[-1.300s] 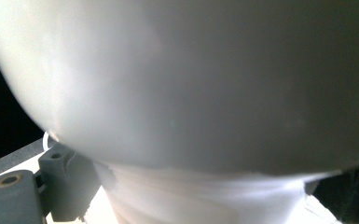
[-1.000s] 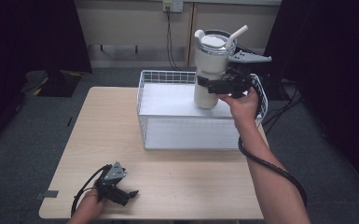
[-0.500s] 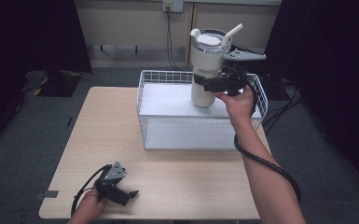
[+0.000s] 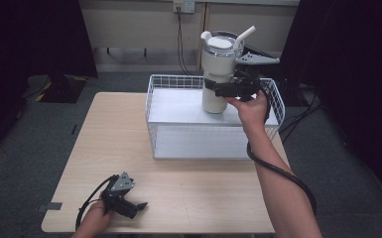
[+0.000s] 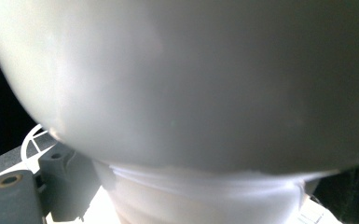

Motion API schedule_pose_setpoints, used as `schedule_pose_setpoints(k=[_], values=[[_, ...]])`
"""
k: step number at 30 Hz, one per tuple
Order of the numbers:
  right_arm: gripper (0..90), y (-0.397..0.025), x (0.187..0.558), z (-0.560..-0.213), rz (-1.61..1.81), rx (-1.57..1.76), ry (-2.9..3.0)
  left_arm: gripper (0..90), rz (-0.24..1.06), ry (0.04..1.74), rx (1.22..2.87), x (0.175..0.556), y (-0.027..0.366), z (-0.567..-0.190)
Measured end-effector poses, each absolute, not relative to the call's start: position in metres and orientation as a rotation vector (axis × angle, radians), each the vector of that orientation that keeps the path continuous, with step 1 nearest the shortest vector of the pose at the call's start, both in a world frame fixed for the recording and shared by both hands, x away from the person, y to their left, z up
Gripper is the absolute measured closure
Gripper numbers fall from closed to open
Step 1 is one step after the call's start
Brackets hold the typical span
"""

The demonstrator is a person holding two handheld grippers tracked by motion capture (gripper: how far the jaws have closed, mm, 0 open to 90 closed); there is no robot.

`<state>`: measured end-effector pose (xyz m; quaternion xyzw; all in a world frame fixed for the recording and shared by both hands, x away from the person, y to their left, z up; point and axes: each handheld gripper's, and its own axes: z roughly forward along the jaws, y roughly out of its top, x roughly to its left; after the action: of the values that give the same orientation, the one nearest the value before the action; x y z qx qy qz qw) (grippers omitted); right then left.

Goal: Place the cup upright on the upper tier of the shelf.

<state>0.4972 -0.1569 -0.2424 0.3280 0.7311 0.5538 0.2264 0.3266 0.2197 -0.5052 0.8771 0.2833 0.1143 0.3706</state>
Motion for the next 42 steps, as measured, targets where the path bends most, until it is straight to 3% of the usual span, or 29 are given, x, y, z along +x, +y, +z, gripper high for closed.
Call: schedule_pose_setpoints(k=[42], values=[[9.1,-0.158,0.51,-0.26,1.512,0.931,1.993,0.0,0.294,0.726,2.25,0.327,0.22,-0.505]])
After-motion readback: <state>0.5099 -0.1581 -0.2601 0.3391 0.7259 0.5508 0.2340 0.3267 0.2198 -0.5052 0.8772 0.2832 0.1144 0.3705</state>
